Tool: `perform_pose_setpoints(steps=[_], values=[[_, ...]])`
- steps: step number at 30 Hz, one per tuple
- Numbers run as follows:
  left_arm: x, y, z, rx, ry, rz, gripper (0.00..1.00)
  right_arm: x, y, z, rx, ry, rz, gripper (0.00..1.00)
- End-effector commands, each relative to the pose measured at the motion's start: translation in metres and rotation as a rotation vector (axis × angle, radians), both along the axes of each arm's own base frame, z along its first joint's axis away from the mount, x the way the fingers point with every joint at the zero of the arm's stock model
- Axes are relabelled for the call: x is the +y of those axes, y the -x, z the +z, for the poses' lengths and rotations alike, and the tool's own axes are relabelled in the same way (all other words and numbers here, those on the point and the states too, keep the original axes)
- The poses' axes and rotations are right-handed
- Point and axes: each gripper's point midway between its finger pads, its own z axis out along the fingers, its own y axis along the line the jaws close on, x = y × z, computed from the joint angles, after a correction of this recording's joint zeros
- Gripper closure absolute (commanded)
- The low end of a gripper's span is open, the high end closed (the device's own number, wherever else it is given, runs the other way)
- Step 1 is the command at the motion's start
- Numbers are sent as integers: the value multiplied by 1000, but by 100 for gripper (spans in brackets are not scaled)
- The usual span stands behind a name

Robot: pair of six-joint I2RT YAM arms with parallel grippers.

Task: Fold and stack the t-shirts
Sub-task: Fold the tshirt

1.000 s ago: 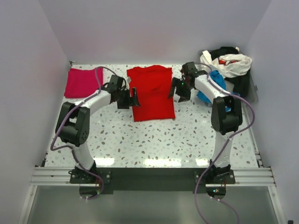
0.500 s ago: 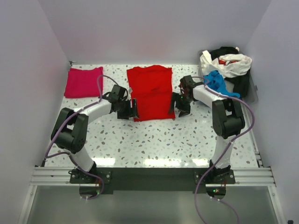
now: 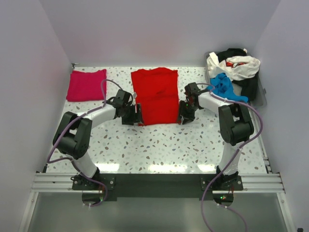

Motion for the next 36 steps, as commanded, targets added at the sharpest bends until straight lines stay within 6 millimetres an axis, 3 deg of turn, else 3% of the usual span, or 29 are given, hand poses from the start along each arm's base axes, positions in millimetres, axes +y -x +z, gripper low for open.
perform_pose_setpoints(steps=[1,8,14,20,23,32,36], values=[[-3,-5,8,-49,18,7,31,0,-1,-5,-28,13,-4,59],[-3,-6,6,-55,15,19,33,-1,-4,-20,-29,34,14,70],[-1,-9,2,-58,1,30,35,-1,-13,-21,-45,38,28,79],[-3,-12,0,-60,1,35,43,1,-13,-22,-38,37,37,91],[-5,-11,-1,-62,0,31,48,1,-12,-22,-36,37,37,93],[-9,-8,-7,-49,-17,22,51,2,-11,-24,-31,28,38,96],[-11,-5,-13,-37,-24,13,62,3,-12,-23,-33,25,39,99]])
